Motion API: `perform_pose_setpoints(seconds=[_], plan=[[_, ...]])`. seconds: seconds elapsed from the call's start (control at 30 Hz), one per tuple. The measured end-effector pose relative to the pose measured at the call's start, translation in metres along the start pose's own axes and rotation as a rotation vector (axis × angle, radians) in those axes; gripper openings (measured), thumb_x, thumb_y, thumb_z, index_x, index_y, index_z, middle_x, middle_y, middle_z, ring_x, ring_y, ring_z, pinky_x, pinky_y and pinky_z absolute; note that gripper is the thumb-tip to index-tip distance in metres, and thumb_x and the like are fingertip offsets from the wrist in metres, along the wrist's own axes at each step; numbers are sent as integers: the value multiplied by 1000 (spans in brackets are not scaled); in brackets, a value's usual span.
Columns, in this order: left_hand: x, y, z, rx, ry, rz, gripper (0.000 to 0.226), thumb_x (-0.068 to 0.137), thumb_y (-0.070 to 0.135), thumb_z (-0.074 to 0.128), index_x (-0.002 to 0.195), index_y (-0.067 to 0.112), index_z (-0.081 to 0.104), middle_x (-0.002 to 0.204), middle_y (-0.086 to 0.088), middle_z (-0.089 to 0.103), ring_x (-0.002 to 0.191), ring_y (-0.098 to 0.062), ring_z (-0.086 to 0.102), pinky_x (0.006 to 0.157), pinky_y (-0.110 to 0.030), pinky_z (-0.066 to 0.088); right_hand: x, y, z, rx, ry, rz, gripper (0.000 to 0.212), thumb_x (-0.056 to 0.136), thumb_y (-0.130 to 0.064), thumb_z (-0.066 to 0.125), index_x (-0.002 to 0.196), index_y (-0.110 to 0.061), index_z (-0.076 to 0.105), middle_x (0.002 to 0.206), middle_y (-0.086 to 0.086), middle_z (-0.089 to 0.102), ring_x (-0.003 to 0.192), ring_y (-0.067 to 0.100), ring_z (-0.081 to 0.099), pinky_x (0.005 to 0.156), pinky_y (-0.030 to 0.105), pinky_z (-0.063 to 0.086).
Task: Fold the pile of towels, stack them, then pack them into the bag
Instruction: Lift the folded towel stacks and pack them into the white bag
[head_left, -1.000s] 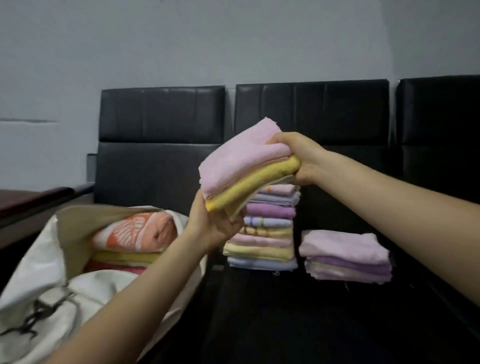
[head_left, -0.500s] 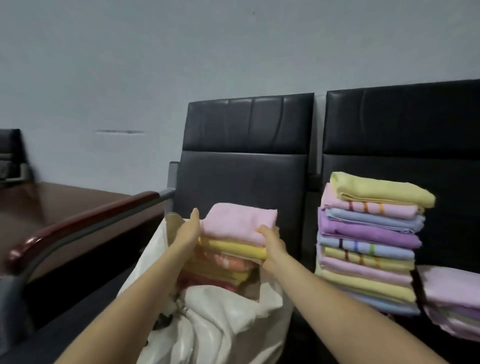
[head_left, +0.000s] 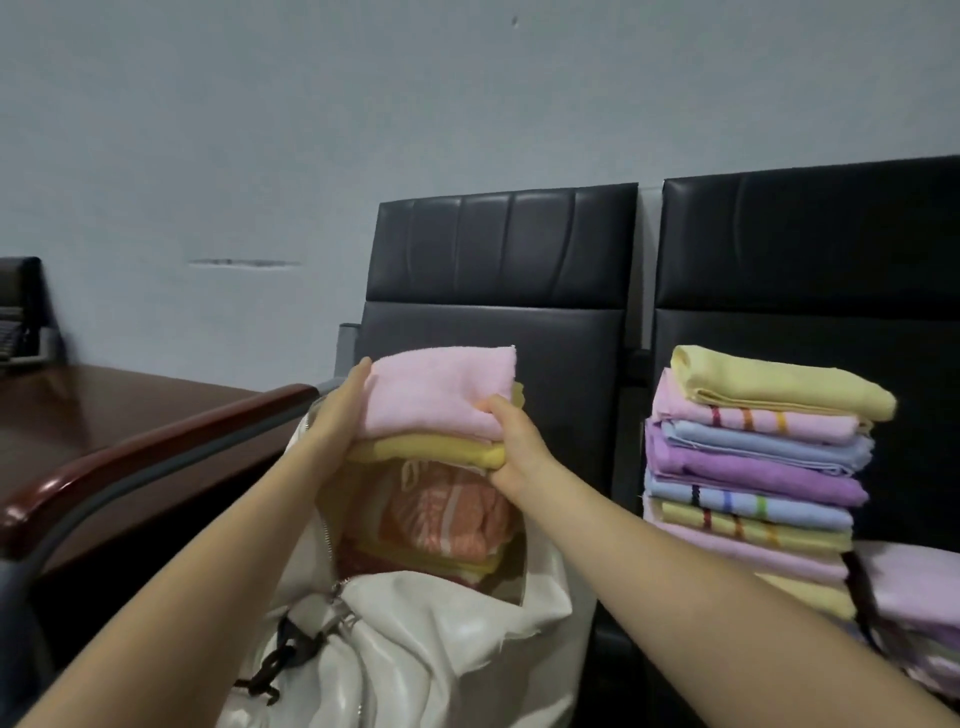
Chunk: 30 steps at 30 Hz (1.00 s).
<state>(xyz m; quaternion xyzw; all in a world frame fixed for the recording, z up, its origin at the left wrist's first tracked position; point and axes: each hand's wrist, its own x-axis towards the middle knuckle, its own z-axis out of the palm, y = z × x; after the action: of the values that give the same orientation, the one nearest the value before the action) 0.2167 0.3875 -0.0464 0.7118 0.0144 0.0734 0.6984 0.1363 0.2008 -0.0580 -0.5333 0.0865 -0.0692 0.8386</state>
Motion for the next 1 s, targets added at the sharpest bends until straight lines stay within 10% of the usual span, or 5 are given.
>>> perform_pose_setpoints(seconds=[0.17, 0.33, 0.47, 0.8, 1.0], plan=[[-14, -11, 11, 492, -60, 214, 56, 96, 40, 54, 145, 14, 43, 147, -8, 46, 134, -26, 43, 110, -33, 30, 2, 47, -5, -264, 118, 68, 89, 49, -56, 67, 131, -23, 51, 112, 7, 65, 100, 29, 63, 93, 45, 52], [-29, -31, 31, 725, -36, 311, 57, 99, 31, 46, 152, 20, 27, 141, -18, 50, 126, -37, 48, 104, -38, 36, -3, 32, -14, -691, 314, -6, 79, 84, -40, 65, 147, -15, 25, 135, 12, 48, 118, 30, 54, 87, 36, 46], [-65, -44, 33, 488, 93, 191, 64, 100, 36, 43, 154, 16, 15, 152, -15, 36, 135, -35, 40, 109, -37, 31, -9, 31, -14, -761, 274, -55, 97, 86, -35, 65, 155, -21, -1, 146, 15, 38, 125, 31, 50, 92, 35, 44], [-78, -36, 43, -186, 46, -95, 97, 54, 76, 71, 134, 25, 49, 123, 1, 62, 108, -22, 61, 97, -45, 50, 0, 11, -12, -345, 140, 154, 91, 50, -47, 65, 135, -16, 46, 114, 11, 63, 100, 31, 64, 91, 42, 54], [-69, -43, 52, -21, -25, -123, 112, 48, 68, 76, 137, 10, 43, 129, -17, 59, 109, -34, 63, 93, -50, 52, -7, 17, -24, -844, 225, 179, 72, 94, -37, 55, 148, -8, 20, 145, 15, 40, 131, 29, 45, 98, 32, 40]])
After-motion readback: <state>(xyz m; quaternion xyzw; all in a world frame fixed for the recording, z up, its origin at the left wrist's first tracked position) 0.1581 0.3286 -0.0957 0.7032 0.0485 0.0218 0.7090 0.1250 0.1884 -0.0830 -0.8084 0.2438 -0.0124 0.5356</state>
